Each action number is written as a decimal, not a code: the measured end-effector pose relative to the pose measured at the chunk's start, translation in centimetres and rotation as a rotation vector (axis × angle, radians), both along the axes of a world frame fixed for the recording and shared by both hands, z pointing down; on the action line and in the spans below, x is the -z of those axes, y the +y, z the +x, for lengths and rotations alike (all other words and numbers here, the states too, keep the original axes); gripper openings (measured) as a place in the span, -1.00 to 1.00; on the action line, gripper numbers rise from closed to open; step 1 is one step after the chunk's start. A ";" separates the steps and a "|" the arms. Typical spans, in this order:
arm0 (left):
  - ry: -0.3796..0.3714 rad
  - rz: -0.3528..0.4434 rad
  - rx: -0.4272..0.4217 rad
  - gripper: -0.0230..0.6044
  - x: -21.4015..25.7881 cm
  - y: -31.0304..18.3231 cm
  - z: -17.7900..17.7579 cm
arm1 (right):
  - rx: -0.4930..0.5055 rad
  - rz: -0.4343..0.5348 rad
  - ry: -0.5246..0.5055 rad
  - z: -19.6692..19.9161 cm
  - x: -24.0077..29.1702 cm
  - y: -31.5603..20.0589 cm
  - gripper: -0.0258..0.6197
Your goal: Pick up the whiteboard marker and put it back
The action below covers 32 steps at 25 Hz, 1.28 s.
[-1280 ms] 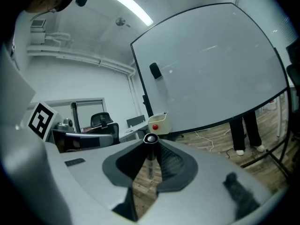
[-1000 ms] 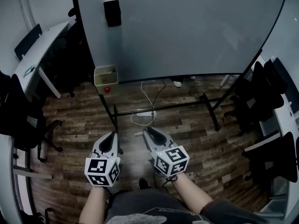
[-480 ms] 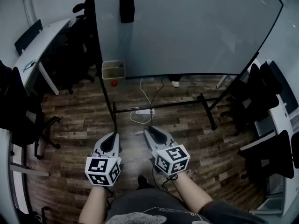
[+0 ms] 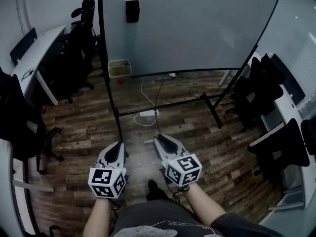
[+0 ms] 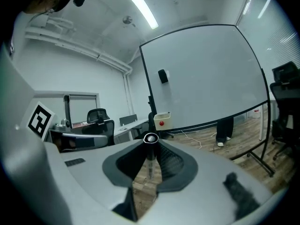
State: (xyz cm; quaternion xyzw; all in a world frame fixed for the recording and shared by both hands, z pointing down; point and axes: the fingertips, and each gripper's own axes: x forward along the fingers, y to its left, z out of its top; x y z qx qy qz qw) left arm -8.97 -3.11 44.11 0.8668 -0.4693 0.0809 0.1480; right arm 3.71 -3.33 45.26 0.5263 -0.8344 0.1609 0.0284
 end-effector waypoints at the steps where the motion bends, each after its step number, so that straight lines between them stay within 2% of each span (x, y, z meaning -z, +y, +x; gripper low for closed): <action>1: 0.003 -0.003 -0.006 -0.88 -0.1 0.4 -0.1 | -0.008 -0.002 0.002 0.0 0.0 0.7 -0.67; 7: 0.007 -0.009 -0.042 -0.88 -0.5 1.3 0.6 | -0.061 -0.012 -0.001 1.1 -0.4 2.2 -0.67; 14: -0.004 -0.029 -0.035 -0.88 -1.1 -0.9 2.5 | -0.055 -0.030 -0.012 3.0 -1.0 -0.2 -0.67; 26: -0.025 0.001 0.076 -0.88 -0.6 -8.5 5.9 | 0.062 0.007 -0.043 6.5 -0.8 -9.4 -0.67; 32: -0.041 0.004 0.120 -0.88 -0.2 -10.1 5.0 | 0.095 0.010 -0.068 6.1 -0.2 -11.8 -0.67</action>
